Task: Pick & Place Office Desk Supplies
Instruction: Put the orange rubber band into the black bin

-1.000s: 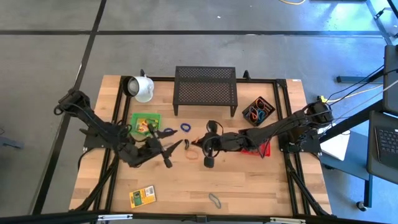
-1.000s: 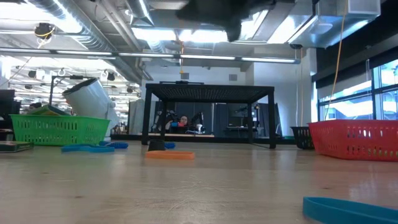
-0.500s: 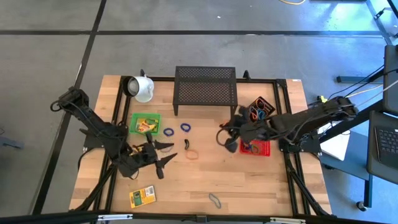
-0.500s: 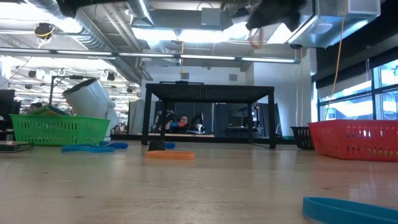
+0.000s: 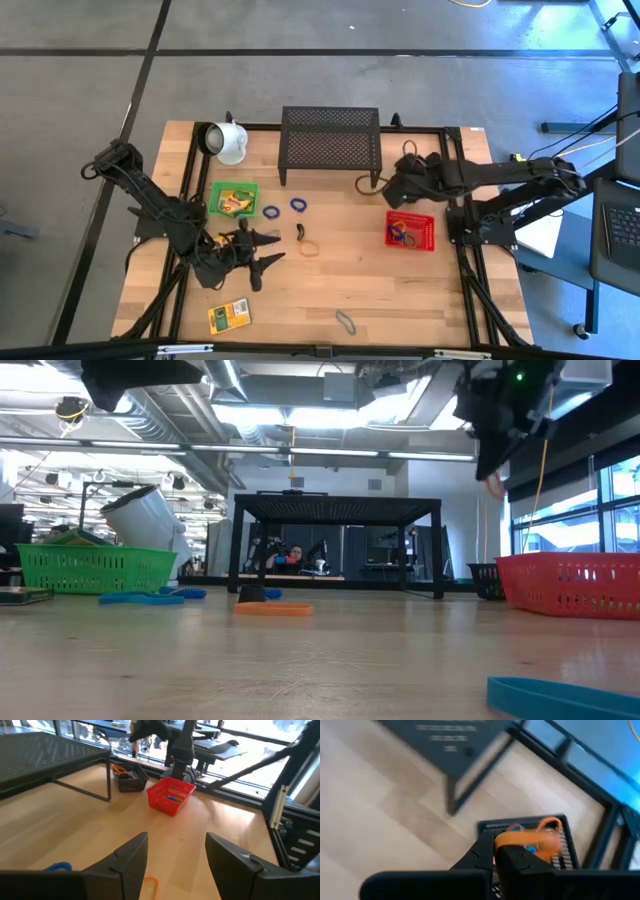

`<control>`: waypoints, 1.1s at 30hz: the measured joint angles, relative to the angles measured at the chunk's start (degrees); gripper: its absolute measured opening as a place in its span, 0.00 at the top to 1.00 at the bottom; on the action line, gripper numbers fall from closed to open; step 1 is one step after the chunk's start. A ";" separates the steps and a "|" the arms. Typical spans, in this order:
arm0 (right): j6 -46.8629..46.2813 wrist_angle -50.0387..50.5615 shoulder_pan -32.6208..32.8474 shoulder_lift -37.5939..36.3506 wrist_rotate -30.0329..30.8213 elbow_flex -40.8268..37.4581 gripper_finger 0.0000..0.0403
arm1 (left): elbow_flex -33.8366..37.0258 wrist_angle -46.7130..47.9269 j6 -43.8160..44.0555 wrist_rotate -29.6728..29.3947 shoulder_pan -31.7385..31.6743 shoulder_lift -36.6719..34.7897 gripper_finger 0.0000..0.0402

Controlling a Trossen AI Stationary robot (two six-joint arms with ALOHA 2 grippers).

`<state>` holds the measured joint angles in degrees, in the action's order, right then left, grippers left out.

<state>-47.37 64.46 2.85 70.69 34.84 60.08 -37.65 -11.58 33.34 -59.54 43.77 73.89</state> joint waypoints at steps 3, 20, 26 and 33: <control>-1.61 -0.57 -3.73 0.03 -0.52 -2.56 0.98 | 0.00 0.06 0.00 0.81 0.02 0.00 0.52; -4.09 -19.89 -13.62 0.23 -6.42 -22.48 0.95 | 0.00 1.72 -0.82 -0.32 0.00 0.02 0.52; -4.70 -20.21 -13.76 0.23 -6.42 -22.49 0.82 | 0.00 5.98 0.90 -0.84 -0.42 0.02 0.52; -4.56 -20.33 -13.76 0.23 -6.42 -22.47 0.61 | 0.00 18.85 13.18 2.10 -2.03 0.02 0.52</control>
<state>-51.93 44.13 -10.92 70.91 28.42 37.60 -37.65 7.27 46.52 -57.43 41.74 73.91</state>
